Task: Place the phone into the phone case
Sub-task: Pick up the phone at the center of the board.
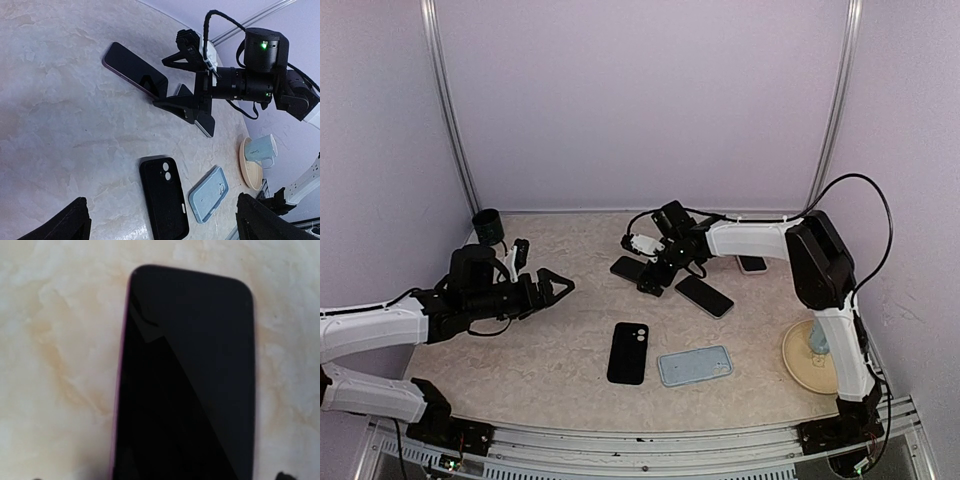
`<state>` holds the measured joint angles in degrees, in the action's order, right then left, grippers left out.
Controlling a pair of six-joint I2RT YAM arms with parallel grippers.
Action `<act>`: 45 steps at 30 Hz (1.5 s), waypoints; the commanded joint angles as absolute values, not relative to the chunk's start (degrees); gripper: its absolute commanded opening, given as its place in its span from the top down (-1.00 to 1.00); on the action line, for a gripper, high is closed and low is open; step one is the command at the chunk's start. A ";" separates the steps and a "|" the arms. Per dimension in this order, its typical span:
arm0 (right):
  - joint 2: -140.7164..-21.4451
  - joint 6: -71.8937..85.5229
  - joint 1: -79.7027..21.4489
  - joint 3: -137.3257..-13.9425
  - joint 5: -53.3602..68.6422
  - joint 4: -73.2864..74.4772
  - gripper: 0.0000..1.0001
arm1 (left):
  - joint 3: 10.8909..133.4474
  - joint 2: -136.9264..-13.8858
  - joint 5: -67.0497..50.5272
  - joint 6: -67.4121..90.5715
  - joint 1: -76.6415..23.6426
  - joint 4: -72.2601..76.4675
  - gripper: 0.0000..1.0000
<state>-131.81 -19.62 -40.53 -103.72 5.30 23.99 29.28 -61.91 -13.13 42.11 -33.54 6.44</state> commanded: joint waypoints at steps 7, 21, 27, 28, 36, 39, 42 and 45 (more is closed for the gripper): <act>-133.42 -18.88 -37.17 -97.93 11.22 13.81 -0.99 | 31.46 -67.71 -15.67 42.17 -34.14 12.83 -0.98; -136.85 -17.34 -35.58 -97.54 16.52 12.35 -0.99 | 33.28 -70.02 -15.41 42.23 -34.63 13.45 -0.98; -138.94 -16.70 -35.52 -98.95 18.48 13.48 -0.98 | 33.90 -70.64 -15.12 41.83 -34.54 12.88 -0.98; -139.22 -16.78 -35.51 -99.16 18.72 13.90 -0.97 | 33.99 -70.66 -15.12 41.84 -34.54 12.92 -0.98; -140.87 -16.32 -34.14 -100.00 21.07 16.42 -0.80 | 35.68 -72.18 -15.50 41.75 -34.37 13.01 -0.98; -140.73 -16.56 -34.00 -99.29 21.78 16.37 -0.73 | 36.32 -72.96 -15.71 41.74 -34.37 12.88 -0.98; -140.37 -17.18 -34.01 -98.93 21.52 16.38 -0.55 | 36.63 -73.37 -15.82 41.75 -34.39 12.83 -0.98; -139.87 -17.76 -33.99 -98.79 21.23 16.50 -0.40 | 36.78 -73.46 -15.81 41.88 -34.29 12.83 -0.98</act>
<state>-136.99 -17.34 -34.39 -100.75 21.71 10.76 35.20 -72.93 -15.07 42.52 -34.22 12.43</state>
